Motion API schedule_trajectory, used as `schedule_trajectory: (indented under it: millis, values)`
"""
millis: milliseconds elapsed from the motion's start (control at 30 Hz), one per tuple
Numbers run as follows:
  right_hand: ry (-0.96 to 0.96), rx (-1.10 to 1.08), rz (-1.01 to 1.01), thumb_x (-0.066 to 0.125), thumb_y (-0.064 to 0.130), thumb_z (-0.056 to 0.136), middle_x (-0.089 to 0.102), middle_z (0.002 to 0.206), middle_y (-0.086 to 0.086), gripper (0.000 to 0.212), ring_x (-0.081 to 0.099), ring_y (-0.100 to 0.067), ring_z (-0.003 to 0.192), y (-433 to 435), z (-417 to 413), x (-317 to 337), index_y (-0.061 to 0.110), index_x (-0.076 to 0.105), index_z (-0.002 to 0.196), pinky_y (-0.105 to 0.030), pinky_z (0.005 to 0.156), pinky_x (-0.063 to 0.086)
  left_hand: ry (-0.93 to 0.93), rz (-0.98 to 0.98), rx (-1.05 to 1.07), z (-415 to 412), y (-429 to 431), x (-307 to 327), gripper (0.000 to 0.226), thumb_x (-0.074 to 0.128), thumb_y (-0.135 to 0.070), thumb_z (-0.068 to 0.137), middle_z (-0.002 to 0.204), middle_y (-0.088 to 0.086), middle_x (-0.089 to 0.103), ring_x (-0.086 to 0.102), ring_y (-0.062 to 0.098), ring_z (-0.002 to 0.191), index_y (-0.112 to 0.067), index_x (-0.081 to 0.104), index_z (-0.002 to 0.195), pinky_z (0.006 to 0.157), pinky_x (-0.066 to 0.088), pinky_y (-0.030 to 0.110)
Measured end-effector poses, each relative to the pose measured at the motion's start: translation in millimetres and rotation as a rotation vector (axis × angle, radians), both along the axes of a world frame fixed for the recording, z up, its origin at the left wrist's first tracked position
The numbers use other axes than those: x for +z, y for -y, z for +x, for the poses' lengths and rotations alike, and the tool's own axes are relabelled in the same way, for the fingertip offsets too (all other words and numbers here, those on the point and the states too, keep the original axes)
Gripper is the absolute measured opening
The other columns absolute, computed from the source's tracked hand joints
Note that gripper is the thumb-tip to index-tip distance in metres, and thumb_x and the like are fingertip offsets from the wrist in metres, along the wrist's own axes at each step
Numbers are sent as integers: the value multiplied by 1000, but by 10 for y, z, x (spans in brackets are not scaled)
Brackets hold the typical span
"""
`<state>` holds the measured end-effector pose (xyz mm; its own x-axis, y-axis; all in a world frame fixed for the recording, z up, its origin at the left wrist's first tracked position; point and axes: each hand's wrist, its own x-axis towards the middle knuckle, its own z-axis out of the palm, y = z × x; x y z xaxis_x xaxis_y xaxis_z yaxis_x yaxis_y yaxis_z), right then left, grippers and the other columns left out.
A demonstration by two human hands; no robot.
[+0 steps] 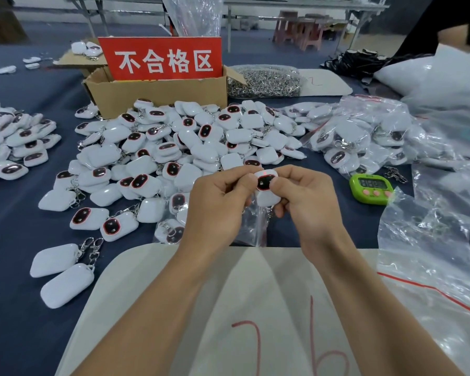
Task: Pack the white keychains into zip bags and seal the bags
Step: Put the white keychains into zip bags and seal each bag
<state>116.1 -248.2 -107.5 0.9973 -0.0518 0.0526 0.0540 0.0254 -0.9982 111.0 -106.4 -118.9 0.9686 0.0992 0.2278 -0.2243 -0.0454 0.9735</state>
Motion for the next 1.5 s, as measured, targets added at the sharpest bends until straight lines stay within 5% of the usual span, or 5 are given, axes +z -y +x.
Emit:
schedule_trajectory:
  millis: [500, 733, 1167, 1367, 1500]
  values:
    - [63, 50, -37, 62, 5, 90, 72, 74, -12, 19, 48, -20, 56, -63, 23, -50, 17, 77, 87, -34, 57, 45, -1, 75, 155, -42, 32, 26, 30, 74, -20, 87, 71, 2, 73, 58, 14, 62, -49, 79, 86, 58, 44, 17]
    - [136, 103, -4, 68, -8, 89, 77, 79, 4, 25, 69, -3, 70, -61, 24, -60, 15, 75, 97, -12, 60, 49, 6, 35, 120, -13, 48, 8, 21, 76, -27, 88, 60, -14, 62, 49, 3, 56, -48, 78, 86, 56, 44, 17]
    - [191, -56, -127, 75, 14, 83, 76, 80, -1, 17, 70, -22, 71, -82, 25, -91, 27, 67, 93, -38, 71, 58, 32, 83, 191, -40, 22, 20, 12, 78, -33, 87, 69, -5, 70, 55, 4, 58, -45, 77, 85, 58, 48, 21]
    - [388, -141, -407, 79, 13, 76, 69, 88, 13, 36, 59, -7, 72, -85, -42, -73, 31, 64, 103, -9, 66, 43, -7, 21, 232, -47, 39, 26, 10, 78, -41, 88, 72, -11, 75, 66, 2, 63, -34, 78, 81, 59, 49, 14]
    - [363, -122, -436, 77, 13, 82, 71, 87, 12, 34, 61, -5, 74, -107, -48, -57, 36, 71, 107, -9, 68, 46, -3, -43, 197, -28, 25, 41, 4, 80, -36, 85, 76, -10, 77, 71, 3, 67, -32, 79, 83, 63, 51, 15]
